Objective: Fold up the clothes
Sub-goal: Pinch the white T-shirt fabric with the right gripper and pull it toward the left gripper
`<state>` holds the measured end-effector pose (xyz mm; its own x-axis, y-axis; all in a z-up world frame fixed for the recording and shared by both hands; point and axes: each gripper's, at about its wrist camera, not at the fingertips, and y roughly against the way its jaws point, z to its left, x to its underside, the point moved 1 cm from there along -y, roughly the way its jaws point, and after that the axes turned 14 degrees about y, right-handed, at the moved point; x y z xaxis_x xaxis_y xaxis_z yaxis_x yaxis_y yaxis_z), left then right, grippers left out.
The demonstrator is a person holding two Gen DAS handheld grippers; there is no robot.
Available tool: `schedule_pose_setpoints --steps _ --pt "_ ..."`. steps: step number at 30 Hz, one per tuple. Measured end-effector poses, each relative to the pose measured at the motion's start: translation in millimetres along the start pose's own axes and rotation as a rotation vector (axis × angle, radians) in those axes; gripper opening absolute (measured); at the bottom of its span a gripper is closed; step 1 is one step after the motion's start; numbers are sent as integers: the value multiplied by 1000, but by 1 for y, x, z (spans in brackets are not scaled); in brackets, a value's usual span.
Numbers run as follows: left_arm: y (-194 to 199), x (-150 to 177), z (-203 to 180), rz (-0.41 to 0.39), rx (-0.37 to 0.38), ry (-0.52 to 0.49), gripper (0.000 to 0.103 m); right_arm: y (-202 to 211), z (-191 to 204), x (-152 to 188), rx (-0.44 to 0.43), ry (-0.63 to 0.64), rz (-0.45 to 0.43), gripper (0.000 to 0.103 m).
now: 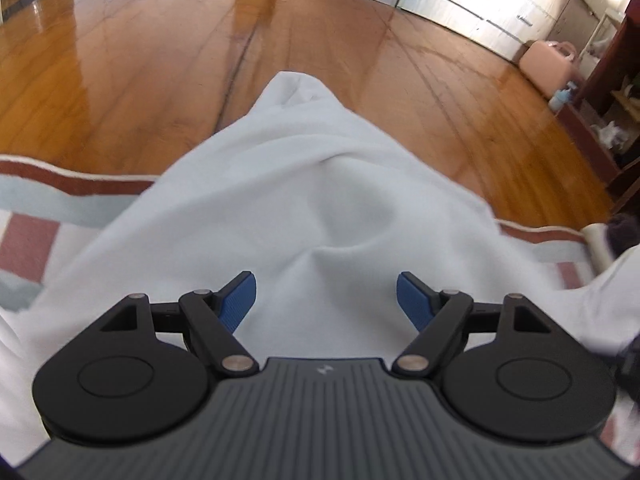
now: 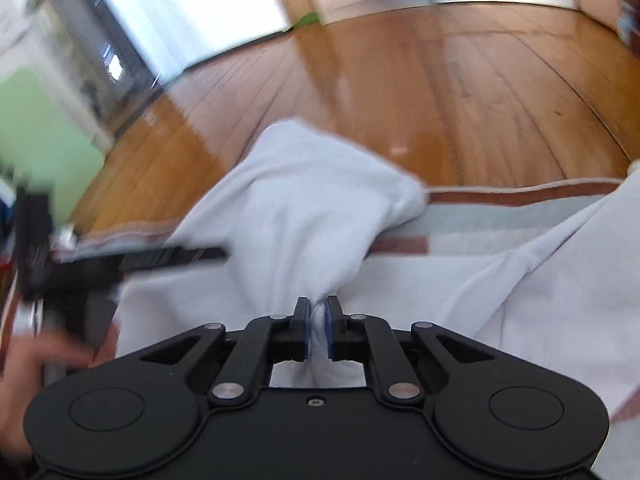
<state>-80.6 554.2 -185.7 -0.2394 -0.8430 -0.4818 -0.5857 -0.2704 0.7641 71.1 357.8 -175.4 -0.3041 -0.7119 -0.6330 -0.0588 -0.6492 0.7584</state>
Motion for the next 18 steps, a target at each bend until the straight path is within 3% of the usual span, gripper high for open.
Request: schedule_pose_setpoints --steps 4,9,14,18 --pt "21 -3 -15 9 36 28 77 25 18 14 4 62 44 9" --pt "45 1 -40 33 92 6 77 45 6 21 6 -105 65 13" --pt "45 15 -53 85 60 -52 77 68 2 16 11 -162 17 14" --pt "54 16 -62 53 62 -96 77 71 -1 12 -34 -181 -15 14"
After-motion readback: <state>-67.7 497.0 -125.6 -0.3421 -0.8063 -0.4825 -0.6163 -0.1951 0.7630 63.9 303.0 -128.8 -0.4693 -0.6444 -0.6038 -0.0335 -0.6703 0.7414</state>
